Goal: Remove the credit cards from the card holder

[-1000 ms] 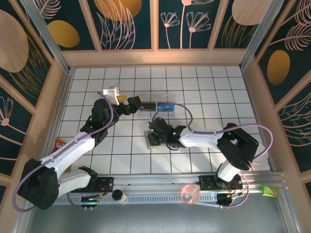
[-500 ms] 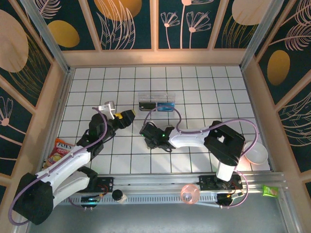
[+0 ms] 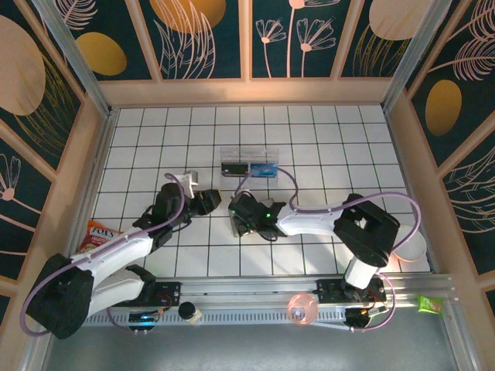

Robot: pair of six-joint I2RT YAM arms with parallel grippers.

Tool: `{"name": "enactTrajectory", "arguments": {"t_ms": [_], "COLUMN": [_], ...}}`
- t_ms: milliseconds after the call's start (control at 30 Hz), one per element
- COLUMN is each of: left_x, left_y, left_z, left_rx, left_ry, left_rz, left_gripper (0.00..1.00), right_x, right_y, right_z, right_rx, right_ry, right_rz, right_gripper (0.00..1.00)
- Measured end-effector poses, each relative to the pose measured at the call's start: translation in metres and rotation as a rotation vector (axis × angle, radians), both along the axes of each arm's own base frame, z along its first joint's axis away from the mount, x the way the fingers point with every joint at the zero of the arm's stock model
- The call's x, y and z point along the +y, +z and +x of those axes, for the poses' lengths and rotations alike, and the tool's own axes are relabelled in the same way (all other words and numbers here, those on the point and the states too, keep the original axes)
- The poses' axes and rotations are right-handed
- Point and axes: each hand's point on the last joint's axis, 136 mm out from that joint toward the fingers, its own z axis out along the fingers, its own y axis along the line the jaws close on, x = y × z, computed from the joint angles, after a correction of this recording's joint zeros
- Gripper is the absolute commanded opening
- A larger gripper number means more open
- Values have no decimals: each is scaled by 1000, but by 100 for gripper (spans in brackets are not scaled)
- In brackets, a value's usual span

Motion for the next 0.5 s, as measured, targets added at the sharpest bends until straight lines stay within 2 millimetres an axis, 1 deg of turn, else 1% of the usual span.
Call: {"name": "enactTrajectory", "arguments": {"t_ms": [133,200,300,367,467,500], "left_x": [-15,-21,-27,-29,-29,-29], "left_y": [-27,-40,-56,-66,-73,-73], "left_z": [-12,-17,-22,-24,-24,-24], "left_rx": [72,111,154,186,205,206], "left_ry": [-60,-82,-102,-108,-99,-97], "left_rz": [31,43,59,77,90,90], "left_gripper": [18,12,4,3,11,12], "right_x": [4,7,8,7,7,7], "right_y": [22,29,32,30,28,28], "right_z": [6,9,10,9,7,7], "right_rx": [-3,7,24,37,50,53], "right_ry": [-16,-22,-26,-28,-29,-29], "right_rz": [117,168,207,214,215,217], "right_gripper": [0,0,0,0,0,3]}}
